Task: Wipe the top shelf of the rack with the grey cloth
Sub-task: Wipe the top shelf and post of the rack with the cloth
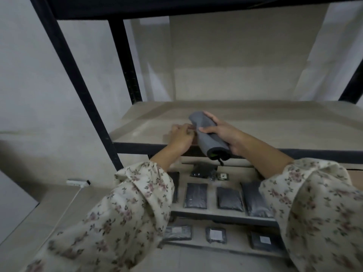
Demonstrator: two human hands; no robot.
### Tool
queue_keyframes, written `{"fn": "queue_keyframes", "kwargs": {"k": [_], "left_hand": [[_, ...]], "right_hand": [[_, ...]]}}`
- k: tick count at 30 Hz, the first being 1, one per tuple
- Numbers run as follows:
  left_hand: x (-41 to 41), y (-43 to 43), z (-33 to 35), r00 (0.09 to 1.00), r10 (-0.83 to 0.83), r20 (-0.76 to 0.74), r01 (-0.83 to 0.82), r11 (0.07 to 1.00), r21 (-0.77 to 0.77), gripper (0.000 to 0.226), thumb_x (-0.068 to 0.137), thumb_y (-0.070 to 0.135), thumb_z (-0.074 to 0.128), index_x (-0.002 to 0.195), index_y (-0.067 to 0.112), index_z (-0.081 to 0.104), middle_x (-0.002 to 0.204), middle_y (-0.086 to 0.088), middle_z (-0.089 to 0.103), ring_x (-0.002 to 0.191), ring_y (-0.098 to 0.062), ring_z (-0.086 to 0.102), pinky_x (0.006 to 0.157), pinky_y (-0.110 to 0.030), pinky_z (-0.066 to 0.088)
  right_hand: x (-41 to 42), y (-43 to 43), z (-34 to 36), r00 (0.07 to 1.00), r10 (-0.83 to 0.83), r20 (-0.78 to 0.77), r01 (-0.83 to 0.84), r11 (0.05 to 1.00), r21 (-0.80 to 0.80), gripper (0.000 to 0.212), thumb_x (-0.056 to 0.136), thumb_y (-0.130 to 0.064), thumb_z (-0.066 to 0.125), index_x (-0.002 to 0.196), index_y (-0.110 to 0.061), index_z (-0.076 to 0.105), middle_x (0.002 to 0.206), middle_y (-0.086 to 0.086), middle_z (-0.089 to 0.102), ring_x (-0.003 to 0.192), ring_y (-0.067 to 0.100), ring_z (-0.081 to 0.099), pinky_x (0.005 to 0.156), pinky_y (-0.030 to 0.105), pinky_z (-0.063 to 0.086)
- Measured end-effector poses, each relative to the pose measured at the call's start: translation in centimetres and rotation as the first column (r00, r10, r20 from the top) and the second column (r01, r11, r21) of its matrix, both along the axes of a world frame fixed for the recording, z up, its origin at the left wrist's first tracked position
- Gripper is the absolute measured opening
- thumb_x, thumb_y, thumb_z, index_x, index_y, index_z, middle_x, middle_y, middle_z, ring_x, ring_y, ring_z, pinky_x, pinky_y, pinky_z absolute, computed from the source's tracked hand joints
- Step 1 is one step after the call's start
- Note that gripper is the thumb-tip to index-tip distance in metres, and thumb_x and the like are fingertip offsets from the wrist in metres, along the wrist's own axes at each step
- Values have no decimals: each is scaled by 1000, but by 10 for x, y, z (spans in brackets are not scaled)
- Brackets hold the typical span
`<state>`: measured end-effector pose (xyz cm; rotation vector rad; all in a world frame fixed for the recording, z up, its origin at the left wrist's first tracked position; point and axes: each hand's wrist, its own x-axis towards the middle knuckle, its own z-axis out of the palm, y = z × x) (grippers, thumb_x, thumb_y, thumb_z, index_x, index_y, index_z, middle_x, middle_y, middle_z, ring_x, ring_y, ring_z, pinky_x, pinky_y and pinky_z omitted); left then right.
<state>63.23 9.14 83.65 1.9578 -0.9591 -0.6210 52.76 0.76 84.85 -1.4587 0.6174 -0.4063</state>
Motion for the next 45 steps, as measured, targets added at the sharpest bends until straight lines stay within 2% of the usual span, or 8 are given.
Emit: {"fn": "queue_keyframes", "kwargs": {"k": [6,11,20,24,29,36,41,45], "left_hand": [[80,23,-15,798,123,590,-183,982,44,33,92,26,48,125,22,49,135,-8,42,127,-27,32,102,-38,31],[149,38,-32,724,53,687,-213,965,151,42,96,33,38,135,18,39,140,-12,41,131,-29,32,109,-42,27],[211,35,-44,744,23,668,-150,980,133,43,96,38,34,134,19,43,139,-8,41,129,-27,33,113,-39,23],[211,32,-49,736,37,676,-151,982,112,45,95,42,32,133,20,44,137,-7,40,126,-27,36,111,-39,25],[210,33,-48,740,9,672,-141,980,142,47,94,44,30,133,20,42,137,-8,39,126,-27,35,111,-39,23],[210,36,-47,749,-25,662,-113,980,165,49,94,45,28,134,20,40,138,-8,38,127,-28,35,113,-41,22],[208,39,-47,742,-15,670,-109,984,142,46,95,43,30,132,18,43,136,-8,40,124,-28,37,110,-40,23],[209,37,-47,736,0,677,-123,983,133,45,95,43,30,131,20,44,136,-7,40,125,-27,37,110,-40,24]], "right_hand": [[27,-25,-12,782,-451,-429,18,705,-709,57,94,-23,44,144,-33,20,152,21,16,124,46,39,97,48,42],[84,-24,-20,568,-536,-624,-78,720,-690,53,98,-21,26,147,-11,9,154,24,1,139,46,14,111,53,19],[194,23,-16,569,-570,-593,-317,514,-797,55,94,-18,34,146,-24,18,150,19,9,128,41,23,93,48,39],[179,10,-10,679,-428,-597,-229,649,-726,71,95,-27,36,144,-34,-15,151,23,10,136,43,16,109,55,24],[160,-3,2,813,-288,-507,-42,838,-544,64,86,-21,61,142,-17,30,140,11,40,127,31,40,97,30,36],[199,-5,0,817,-327,-475,-177,643,-745,41,89,-51,31,118,-28,47,116,8,47,117,33,48,99,41,39],[220,-52,-16,516,-687,-512,-232,463,-856,37,94,-18,37,130,-10,35,134,27,37,120,42,40,97,49,40],[252,-28,-32,730,-507,-459,-254,421,-871,32,94,-15,35,124,-8,46,130,22,43,115,40,47,94,47,45]]}}
